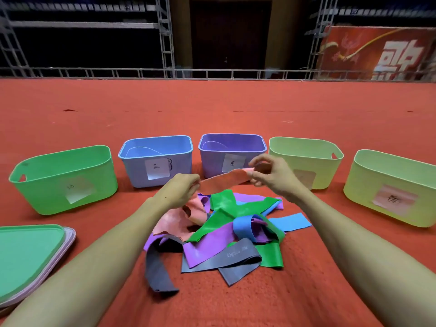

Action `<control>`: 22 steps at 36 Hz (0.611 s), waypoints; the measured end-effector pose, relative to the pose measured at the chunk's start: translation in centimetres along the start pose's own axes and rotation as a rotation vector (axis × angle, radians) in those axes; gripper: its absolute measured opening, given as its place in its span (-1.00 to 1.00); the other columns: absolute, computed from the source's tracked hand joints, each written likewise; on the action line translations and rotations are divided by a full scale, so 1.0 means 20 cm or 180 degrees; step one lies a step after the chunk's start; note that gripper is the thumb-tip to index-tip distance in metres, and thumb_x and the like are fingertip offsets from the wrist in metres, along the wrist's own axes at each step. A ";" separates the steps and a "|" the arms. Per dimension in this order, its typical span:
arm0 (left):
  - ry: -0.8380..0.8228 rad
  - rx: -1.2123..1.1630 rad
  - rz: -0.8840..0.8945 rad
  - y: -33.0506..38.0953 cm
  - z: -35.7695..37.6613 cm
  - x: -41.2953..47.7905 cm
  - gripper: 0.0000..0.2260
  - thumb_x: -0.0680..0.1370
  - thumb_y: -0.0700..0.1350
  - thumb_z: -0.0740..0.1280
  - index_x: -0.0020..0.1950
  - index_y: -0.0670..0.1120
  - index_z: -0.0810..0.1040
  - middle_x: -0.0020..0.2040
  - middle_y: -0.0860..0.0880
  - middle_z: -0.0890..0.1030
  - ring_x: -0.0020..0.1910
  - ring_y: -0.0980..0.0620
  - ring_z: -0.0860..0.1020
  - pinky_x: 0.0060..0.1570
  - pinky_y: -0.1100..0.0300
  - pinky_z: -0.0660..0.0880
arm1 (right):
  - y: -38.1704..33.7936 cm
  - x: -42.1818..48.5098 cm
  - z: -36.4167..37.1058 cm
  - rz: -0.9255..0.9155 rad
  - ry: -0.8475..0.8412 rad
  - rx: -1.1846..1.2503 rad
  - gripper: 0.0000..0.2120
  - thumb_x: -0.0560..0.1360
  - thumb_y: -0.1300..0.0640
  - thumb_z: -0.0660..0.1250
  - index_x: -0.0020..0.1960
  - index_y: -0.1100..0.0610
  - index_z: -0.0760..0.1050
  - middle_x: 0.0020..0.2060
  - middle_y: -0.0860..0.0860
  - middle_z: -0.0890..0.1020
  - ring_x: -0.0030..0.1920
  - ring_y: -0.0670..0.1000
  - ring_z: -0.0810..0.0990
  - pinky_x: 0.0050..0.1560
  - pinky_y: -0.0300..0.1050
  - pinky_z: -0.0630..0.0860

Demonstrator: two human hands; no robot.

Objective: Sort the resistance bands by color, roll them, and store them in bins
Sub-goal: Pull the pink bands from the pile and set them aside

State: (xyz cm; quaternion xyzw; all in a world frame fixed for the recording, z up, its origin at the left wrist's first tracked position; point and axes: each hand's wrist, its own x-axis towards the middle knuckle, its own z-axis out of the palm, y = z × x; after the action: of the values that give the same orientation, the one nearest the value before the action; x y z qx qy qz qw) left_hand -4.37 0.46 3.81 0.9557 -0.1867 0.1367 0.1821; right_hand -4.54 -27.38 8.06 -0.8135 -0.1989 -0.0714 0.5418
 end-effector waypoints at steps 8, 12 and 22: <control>0.0166 -0.0592 0.0080 0.24 -0.09 -0.13 -0.88 0.56 -0.23 0.31 0.09 -0.14 0.49 -0.20 -0.01 0.57 -0.26 -0.05 0.46 -0.21 0.24 0.30 | -0.21 -0.06 -0.07 -0.0375 0.0531 -0.0130 -0.78 0.50 0.33 0.36 -0.19 0.11 0.38 -0.30 0.15 0.51 -0.43 -0.11 0.50 -0.45 -0.16 0.55; 0.0095 -0.0882 0.0058 0.33 -0.08 -0.19 -0.77 0.54 -0.26 0.29 0.14 -0.12 0.33 -0.15 -0.13 0.58 -0.27 -0.12 0.42 -0.25 0.22 0.31 | -0.28 -0.10 -0.09 -0.0417 0.0395 -0.0201 -0.80 0.47 0.47 0.32 -0.15 0.19 0.47 -0.32 0.02 0.54 -0.39 0.01 0.55 -0.37 -0.21 0.53; -0.0049 -0.1388 0.0181 0.47 0.00 -0.32 -0.72 0.50 -0.33 0.30 0.16 -0.07 0.45 -0.14 -0.01 0.52 -0.27 0.04 0.42 -0.07 0.14 0.47 | -0.32 -0.14 -0.15 -0.0627 0.0777 -0.0852 -0.79 0.49 0.36 0.34 -0.10 0.07 0.59 -0.23 -0.06 0.63 -0.21 0.00 0.58 -0.13 -0.17 0.54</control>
State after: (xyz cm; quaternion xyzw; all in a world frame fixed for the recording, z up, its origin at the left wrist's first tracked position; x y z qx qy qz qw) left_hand -13.88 -5.66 4.53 0.8890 -0.2401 0.0909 0.3791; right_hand -9.48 -28.62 13.82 -0.8402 -0.1992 -0.2479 0.4393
